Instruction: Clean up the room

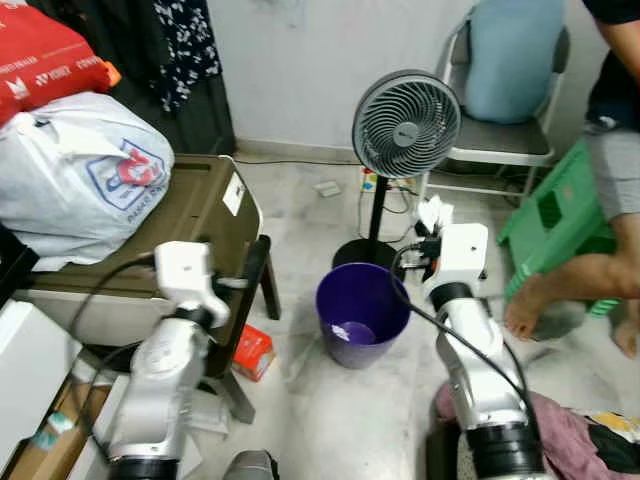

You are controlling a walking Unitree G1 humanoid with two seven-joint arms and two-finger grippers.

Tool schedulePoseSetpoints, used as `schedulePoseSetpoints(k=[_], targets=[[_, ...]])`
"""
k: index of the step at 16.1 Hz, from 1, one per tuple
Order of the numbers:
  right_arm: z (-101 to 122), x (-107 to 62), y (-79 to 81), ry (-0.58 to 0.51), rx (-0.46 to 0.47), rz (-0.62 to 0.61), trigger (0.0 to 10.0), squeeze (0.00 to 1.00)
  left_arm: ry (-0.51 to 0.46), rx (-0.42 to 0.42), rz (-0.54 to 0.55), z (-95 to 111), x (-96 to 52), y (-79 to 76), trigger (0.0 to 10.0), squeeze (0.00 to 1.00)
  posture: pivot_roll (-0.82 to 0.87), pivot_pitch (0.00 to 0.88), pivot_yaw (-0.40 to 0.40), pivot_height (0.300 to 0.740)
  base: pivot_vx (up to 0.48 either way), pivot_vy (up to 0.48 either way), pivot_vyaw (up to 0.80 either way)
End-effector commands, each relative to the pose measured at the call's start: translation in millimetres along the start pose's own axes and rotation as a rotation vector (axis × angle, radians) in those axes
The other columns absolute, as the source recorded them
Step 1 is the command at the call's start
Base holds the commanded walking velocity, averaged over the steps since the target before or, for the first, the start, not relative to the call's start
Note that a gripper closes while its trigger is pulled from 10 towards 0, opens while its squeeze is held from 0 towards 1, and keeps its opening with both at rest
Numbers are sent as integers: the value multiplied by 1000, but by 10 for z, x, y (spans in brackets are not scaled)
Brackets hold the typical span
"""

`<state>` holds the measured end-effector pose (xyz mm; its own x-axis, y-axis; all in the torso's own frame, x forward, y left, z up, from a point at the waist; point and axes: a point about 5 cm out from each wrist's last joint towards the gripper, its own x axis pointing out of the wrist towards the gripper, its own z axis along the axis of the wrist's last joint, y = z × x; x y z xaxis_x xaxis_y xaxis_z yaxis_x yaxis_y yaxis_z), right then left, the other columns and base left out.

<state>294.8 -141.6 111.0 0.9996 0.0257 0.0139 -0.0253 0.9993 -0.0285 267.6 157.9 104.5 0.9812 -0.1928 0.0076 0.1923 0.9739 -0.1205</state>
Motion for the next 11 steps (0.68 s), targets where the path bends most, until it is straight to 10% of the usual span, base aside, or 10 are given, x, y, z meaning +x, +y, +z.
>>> schedulePoseSetpoints(k=[1, 11], targets=[[80, 5, -26, -21, 17, -20, 10000, 0, 0, 1, -7, 20, 28, -26, 10000, 0, 97, 7, 10, 740, 0, 0, -800], [106, -32, 40, 9, 8, 18, 10000, 0, 1, 5, -24, 52, 49, -88, 10000, 0, 99, 23, 11, 740, 0, 0, -160]])
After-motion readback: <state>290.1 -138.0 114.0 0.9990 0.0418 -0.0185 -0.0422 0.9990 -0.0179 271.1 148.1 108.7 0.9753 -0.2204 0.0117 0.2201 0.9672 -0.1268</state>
